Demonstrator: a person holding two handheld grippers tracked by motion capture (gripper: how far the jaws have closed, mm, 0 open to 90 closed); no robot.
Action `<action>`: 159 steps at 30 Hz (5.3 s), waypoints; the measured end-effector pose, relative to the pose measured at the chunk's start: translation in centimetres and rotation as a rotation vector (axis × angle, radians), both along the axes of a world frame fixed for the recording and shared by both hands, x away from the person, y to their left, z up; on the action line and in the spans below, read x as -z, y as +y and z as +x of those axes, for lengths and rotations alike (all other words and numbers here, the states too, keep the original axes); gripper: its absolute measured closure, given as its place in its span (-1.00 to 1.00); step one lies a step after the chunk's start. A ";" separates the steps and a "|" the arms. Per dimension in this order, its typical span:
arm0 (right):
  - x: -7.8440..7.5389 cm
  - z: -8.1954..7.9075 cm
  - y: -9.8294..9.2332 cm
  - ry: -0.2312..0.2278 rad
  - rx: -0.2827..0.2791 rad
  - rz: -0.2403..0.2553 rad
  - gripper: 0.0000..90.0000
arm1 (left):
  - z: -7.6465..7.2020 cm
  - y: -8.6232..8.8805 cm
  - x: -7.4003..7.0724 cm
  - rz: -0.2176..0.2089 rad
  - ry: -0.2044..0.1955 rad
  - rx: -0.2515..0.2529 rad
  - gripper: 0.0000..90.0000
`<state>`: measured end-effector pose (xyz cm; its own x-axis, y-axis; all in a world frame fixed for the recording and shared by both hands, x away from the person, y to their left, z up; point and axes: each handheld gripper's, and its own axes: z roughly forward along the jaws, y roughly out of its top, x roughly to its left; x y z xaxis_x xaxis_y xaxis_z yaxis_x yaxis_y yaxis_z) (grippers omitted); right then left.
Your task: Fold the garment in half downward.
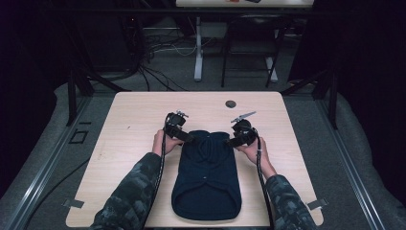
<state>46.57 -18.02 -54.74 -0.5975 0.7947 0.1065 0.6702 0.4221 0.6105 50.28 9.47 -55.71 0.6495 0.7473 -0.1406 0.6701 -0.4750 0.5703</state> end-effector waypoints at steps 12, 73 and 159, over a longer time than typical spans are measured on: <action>1.0 1.5 0.8 0.020 -0.009 -0.005 0.11 | 0.6 -0.7 0.7 -0.010 0.025 -0.008 -0.41; -3.9 -1.8 1.0 -0.133 -0.098 -0.090 0.70 | -2.2 -1.0 -3.9 -0.033 -0.116 0.130 0.47; -7.9 -7.1 -1.9 -0.253 -0.190 0.033 0.41 | -8.8 -0.9 -10.6 0.018 -0.434 0.315 0.54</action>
<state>39.45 -19.91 -46.86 -0.7455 0.6652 -0.0405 0.4066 0.5022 0.7632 41.43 8.53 -45.13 0.8382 0.5066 0.2019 0.1976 -0.6271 0.7534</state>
